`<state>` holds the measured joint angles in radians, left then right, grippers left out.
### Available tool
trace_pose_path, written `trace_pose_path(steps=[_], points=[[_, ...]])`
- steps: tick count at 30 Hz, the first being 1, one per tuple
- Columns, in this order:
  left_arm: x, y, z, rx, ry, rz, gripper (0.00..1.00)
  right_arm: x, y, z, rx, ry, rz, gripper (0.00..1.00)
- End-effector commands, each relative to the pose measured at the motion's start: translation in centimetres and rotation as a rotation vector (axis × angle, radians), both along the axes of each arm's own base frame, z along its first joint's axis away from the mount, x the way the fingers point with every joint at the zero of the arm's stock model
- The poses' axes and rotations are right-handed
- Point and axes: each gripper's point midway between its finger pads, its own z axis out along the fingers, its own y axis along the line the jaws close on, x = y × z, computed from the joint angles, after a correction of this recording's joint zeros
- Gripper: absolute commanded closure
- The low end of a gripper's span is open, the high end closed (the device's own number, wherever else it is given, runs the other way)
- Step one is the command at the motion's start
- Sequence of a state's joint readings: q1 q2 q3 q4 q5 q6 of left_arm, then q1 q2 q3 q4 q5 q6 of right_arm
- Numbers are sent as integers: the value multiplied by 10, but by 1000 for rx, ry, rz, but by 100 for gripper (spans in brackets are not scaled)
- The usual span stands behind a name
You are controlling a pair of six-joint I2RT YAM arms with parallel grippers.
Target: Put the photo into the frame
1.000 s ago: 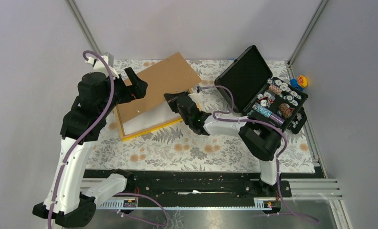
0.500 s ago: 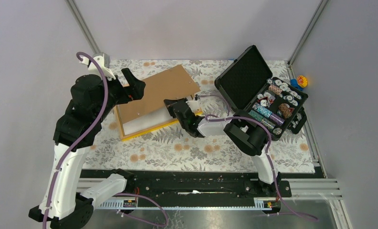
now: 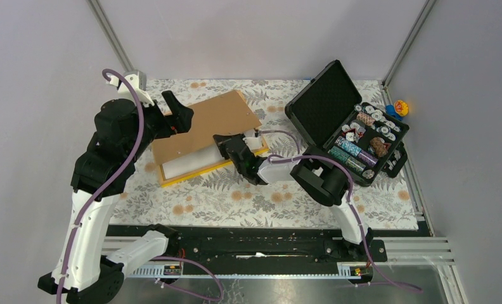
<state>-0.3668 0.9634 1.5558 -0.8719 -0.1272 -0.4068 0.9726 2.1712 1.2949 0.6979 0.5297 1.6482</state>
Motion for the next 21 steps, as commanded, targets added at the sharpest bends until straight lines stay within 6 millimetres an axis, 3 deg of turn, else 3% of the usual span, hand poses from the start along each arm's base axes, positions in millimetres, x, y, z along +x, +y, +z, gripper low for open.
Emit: trace_pose_path(steps=[1,21], points=[[-3,1,16,-5,-54,-5,1,4,14,64,197,-95,-24,100],[-6,1,18,-2,-64,-12,1,10,-6,50,155,-91,-81,100]])
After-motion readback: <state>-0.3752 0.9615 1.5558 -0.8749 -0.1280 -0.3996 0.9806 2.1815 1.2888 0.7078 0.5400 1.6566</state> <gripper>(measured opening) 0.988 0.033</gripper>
